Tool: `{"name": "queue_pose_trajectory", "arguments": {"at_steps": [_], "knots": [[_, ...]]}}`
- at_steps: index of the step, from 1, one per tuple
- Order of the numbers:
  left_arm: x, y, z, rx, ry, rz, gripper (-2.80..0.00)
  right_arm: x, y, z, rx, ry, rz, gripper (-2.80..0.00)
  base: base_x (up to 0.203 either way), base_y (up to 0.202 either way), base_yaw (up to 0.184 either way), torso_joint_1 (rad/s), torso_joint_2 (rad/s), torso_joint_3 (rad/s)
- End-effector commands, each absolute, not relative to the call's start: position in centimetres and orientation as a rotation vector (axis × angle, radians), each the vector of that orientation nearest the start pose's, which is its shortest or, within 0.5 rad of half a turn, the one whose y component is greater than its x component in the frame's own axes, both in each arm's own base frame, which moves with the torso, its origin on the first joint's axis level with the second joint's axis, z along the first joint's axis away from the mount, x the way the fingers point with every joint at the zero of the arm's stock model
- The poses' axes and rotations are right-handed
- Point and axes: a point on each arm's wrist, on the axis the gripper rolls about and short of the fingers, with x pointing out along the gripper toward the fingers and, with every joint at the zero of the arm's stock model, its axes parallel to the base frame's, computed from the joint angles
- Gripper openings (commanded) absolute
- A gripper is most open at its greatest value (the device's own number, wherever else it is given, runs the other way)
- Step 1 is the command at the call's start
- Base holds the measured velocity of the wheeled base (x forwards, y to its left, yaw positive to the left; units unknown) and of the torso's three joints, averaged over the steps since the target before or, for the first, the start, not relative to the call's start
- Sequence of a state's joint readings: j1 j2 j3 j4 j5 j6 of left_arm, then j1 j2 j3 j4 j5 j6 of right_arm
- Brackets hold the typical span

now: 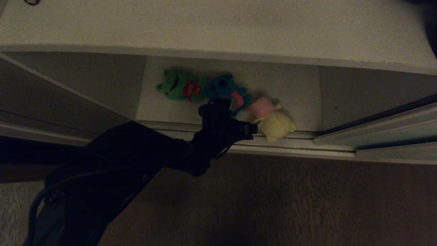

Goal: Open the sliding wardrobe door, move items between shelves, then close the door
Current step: Place the pink doll on the lower shelf

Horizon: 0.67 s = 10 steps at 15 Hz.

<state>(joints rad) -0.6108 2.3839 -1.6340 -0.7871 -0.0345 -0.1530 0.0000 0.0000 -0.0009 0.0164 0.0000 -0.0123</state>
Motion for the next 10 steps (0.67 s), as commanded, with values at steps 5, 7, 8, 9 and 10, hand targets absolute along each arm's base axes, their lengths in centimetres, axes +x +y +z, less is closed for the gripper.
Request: {"name": "queue_pose_trajectory", "arguments": {"at_steps": [5, 7, 8, 9, 10], "knots": [[37.9, -31.9, 15.8, -0.234, 0.160, -0.812, -2.80, -2.3, 0.0, 7.4, -0.013, 0.017, 0.000, -2.80, 0.000, 0.000, 0.000, 0.000, 0.00, 0.000], [37.4, -32.1, 15.8, -0.259, 0.234, -0.808, -2.80, -2.3, 0.0, 7.4, -0.012, 0.016, 0.000, -2.80, 0.000, 0.000, 0.000, 0.000, 0.00, 0.000], [37.1, -31.9, 16.0, -0.249, 0.249, -0.799, -2.80, -2.3, 0.0, 7.4, -0.012, 0.017, 0.000, -2.80, 0.000, 0.000, 0.000, 0.000, 0.00, 0.000], [36.7, -31.5, 15.8, -0.233, 0.281, -0.788, -2.80, -2.3, 0.0, 7.4, -0.012, 0.015, 0.000, -2.80, 0.000, 0.000, 0.000, 0.000, 0.00, 0.000], [36.1, -30.9, 15.5, -0.206, 0.313, -0.773, -2.80, -2.3, 0.0, 7.4, -0.013, 0.016, 0.000, -2.80, 0.000, 0.000, 0.000, 0.000, 0.00, 0.000]]}}
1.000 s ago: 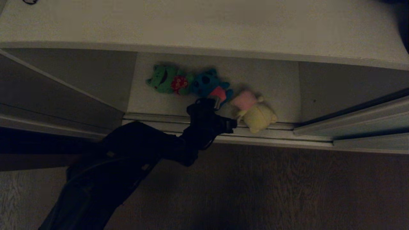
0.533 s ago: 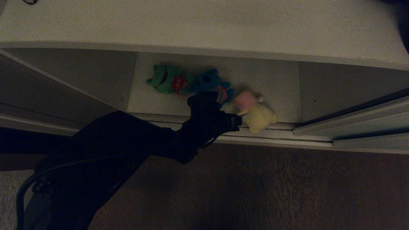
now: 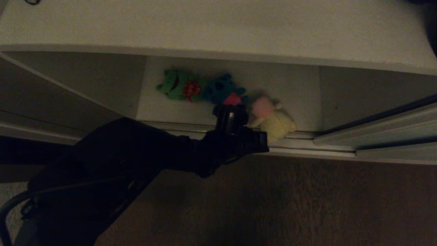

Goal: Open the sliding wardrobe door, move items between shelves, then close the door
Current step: Place the pink doll on the lower shelf

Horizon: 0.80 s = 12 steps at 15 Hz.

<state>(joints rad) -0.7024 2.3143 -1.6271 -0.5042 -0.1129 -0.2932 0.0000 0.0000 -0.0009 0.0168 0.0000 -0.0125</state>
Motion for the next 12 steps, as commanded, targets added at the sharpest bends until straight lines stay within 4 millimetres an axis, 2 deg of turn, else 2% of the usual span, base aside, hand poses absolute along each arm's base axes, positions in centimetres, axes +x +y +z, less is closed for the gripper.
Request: {"name": "queue_pose_trajectory", "arguments": {"at_steps": [1, 2, 4, 7, 10, 12], "knots": [[35.3, -30.2, 14.9, -0.165, 0.354, -0.756, -2.80, -2.3, 0.0, 7.4, -0.013, 0.016, 0.000, -2.80, 0.000, 0.000, 0.000, 0.000, 0.00, 0.000], [34.3, -29.3, 14.3, -0.126, 0.387, -0.737, -2.80, -2.3, 0.0, 7.4, -0.013, 0.017, 0.000, -2.80, 0.000, 0.000, 0.000, 0.000, 0.00, 0.000], [31.9, -27.0, 14.4, -0.080, 0.417, -0.693, -2.80, -2.3, 0.0, 7.4, -0.012, 0.017, 0.000, -2.80, 0.000, 0.000, 0.000, 0.000, 0.00, 0.000], [28.4, -23.7, 16.8, -0.067, 0.373, -0.586, -2.80, -2.3, 0.0, 7.4, -0.013, 0.016, 0.000, -2.80, 0.000, 0.000, 0.000, 0.000, 0.00, 0.000], [25.3, -20.9, 16.5, -0.035, 0.404, -0.499, -2.80, -2.3, 0.0, 7.4, -0.012, 0.017, 0.000, -2.80, 0.000, 0.000, 0.000, 0.000, 0.00, 0.000], [23.5, -19.3, 15.4, 0.006, 0.442, -0.441, -2.80, -2.3, 0.0, 7.4, -0.012, 0.015, 0.000, -2.80, 0.000, 0.000, 0.000, 0.000, 0.00, 0.000]]}}
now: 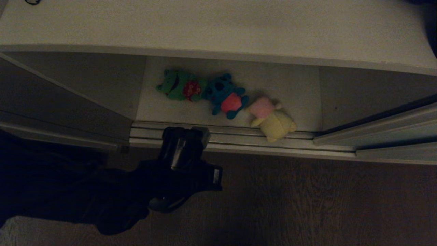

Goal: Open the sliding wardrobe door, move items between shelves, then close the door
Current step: Place the pink doll on the lower shelf

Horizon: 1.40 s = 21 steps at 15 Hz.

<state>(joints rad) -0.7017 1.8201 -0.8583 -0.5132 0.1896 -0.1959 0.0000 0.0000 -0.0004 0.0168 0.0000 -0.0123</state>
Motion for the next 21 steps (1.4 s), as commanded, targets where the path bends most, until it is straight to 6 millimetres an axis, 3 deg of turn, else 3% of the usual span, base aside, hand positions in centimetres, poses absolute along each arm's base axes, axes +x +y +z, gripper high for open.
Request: {"name": "queue_pose_trajectory", "arguments": {"at_steps": [1, 7, 15, 18, 21], "knots": [[22.5, -18.3, 14.9, 0.022, 0.457, -0.418, -2.80, -2.3, 0.0, 7.4, -0.012, 0.017, 0.000, -2.80, 0.000, 0.000, 0.000, 0.000, 0.00, 0.000], [17.4, -13.3, 15.2, 0.032, 0.441, -0.336, -2.80, -2.3, 0.0, 7.4, -0.013, 0.017, 0.000, -2.80, 0.000, 0.000, 0.000, 0.000, 0.00, 0.000], [10.6, -6.4, 18.4, 0.006, 0.264, -0.068, -2.80, -2.3, 0.0, 7.4, -0.012, 0.017, 0.000, -2.80, 0.000, 0.000, 0.000, 0.000, 0.00, 0.000], [8.2, -3.3, 18.1, 0.019, 0.193, 0.121, -2.80, -2.3, 0.0, 7.4, -0.014, 0.017, 0.000, -2.80, 0.000, 0.000, 0.000, 0.000, 0.00, 0.000], [6.0, -0.8, 16.3, 0.019, 0.140, 0.312, -2.80, -2.3, 0.0, 7.4, -0.013, 0.017, 0.000, -2.80, 0.000, 0.000, 0.000, 0.000, 0.00, 0.000]]}}
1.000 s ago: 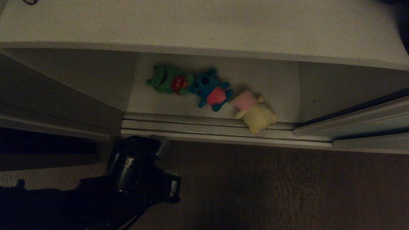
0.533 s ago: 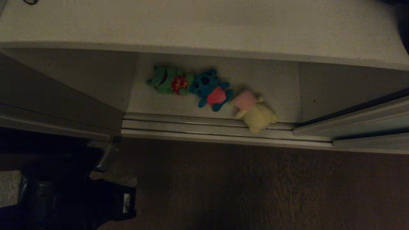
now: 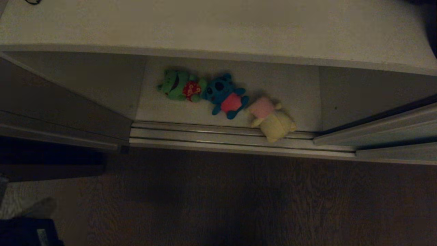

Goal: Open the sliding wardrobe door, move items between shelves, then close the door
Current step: Place the pink doll on the lower shelf

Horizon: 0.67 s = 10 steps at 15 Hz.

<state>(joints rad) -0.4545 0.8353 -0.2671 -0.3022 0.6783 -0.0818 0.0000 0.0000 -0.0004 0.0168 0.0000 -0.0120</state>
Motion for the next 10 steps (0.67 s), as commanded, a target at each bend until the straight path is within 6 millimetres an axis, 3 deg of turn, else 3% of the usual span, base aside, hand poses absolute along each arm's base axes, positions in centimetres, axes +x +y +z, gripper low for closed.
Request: {"name": "queue_pose_trajectory", "arguments": {"at_steps": [1, 3, 7, 10], "knots": [[5.5, -0.2, 15.8, 0.018, 0.121, 0.356, -2.80, -2.3, 0.0, 7.4, -0.012, 0.015, 0.000, -2.80, 0.000, 0.000, 0.000, 0.000, 0.00, 0.000], [4.1, 0.4, 15.2, 0.013, 0.026, 0.341, -2.80, -2.3, 0.0, 7.4, -0.013, 0.016, 0.000, -2.80, 0.000, 0.000, 0.000, 0.000, 0.00, 0.000], [0.5, 0.5, 13.7, 0.107, -0.170, 0.138, -2.80, -2.3, 0.0, 7.4, -0.012, 0.017, 0.000, -2.80, 0.000, 0.000, 0.000, 0.000, 0.00, 0.000], [0.2, 0.3, 11.9, 0.119, -0.113, 0.066, -2.80, -2.3, 0.0, 7.4, -0.012, 0.015, 0.000, -2.80, 0.000, 0.000, 0.000, 0.000, 0.00, 0.000]]}}
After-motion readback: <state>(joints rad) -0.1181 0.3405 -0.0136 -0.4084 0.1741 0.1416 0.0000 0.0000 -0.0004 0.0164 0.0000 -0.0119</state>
